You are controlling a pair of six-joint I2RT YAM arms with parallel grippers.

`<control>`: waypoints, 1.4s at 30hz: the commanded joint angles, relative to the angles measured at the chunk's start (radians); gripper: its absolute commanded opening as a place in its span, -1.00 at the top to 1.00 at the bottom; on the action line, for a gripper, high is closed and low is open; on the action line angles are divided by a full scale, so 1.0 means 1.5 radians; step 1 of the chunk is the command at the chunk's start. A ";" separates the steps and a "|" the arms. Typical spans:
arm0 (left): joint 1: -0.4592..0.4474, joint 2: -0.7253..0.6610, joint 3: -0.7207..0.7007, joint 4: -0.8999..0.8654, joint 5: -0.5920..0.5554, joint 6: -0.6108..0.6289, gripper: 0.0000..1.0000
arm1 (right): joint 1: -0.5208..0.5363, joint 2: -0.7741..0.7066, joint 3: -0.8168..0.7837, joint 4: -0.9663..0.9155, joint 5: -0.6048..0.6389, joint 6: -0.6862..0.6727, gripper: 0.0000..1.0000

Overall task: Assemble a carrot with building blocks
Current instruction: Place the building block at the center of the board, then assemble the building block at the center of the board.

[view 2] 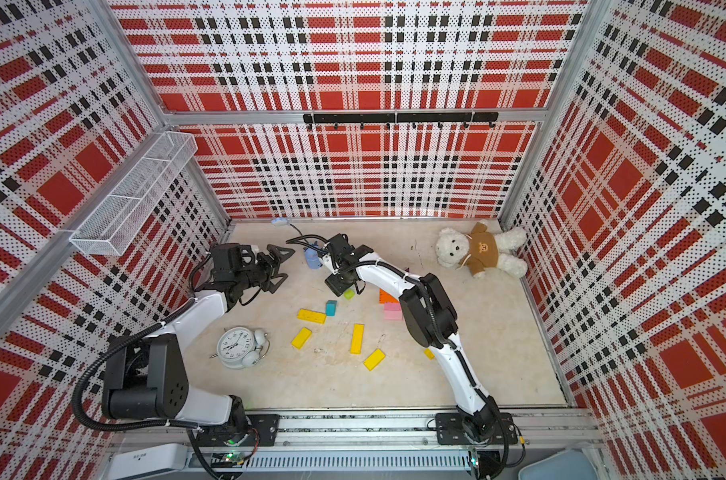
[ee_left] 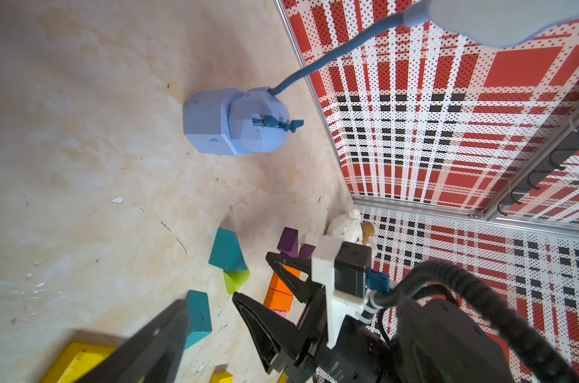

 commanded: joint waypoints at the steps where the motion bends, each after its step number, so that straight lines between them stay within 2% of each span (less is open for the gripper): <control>1: 0.000 -0.009 -0.006 0.016 0.006 -0.013 -0.99 | 0.001 -0.019 -0.028 0.016 0.017 0.015 -0.36; 10: -0.001 -0.007 -0.006 0.017 0.006 -0.013 -0.99 | 0.010 0.016 0.000 0.028 -0.048 0.032 -0.33; 25: -0.001 -0.004 -0.006 0.018 0.007 -0.013 -0.99 | 0.022 0.044 0.033 0.009 -0.058 0.043 -0.30; 35: -0.001 -0.006 -0.006 0.017 0.009 -0.015 -0.99 | 0.023 0.010 0.020 0.004 0.013 0.048 -0.30; 42: -0.006 -0.009 -0.006 0.021 0.010 -0.017 -0.99 | 0.022 -0.035 -0.058 0.020 0.064 0.076 -0.31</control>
